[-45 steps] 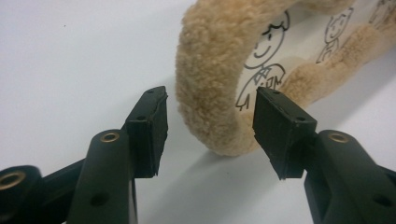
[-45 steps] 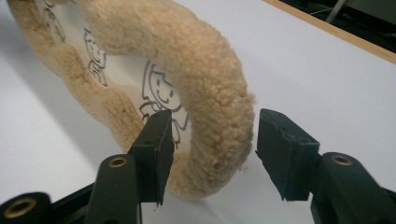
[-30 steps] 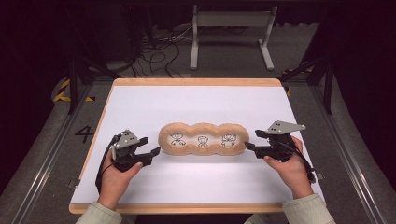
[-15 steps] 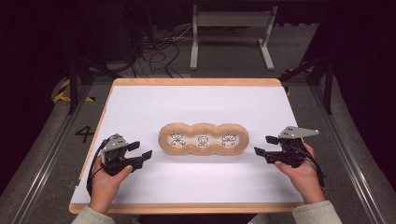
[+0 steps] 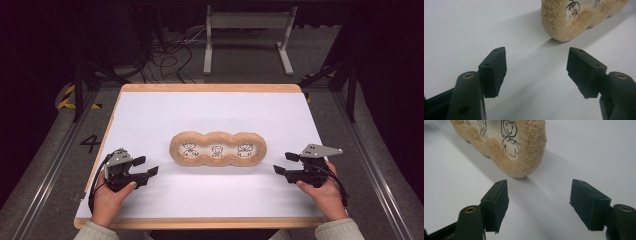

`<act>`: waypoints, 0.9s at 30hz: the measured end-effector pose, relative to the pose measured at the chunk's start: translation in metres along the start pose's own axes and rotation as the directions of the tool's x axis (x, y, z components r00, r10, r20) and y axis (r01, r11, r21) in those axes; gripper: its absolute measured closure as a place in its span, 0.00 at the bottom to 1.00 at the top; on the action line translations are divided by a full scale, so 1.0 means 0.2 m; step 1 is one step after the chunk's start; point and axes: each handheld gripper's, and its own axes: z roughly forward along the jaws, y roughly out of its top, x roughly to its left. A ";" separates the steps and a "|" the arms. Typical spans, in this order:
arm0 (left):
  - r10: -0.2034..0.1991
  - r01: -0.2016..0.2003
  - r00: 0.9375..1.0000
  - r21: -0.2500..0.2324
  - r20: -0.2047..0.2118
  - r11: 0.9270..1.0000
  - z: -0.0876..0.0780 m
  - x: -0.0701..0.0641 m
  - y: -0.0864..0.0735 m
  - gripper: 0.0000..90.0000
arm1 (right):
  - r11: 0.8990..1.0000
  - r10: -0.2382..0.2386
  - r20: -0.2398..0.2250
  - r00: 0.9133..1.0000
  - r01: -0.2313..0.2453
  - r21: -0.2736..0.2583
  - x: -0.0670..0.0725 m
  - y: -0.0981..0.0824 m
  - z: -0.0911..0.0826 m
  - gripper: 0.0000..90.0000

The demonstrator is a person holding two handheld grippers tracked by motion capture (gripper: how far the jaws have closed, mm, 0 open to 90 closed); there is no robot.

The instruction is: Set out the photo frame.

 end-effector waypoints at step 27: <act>-0.012 0.014 0.999 0.040 -0.037 0.999 0.03 0.01 -0.03 0.34 | 0.994 -0.049 0.002 0.999 0.048 0.103 0.07 -0.12 0.15 0.29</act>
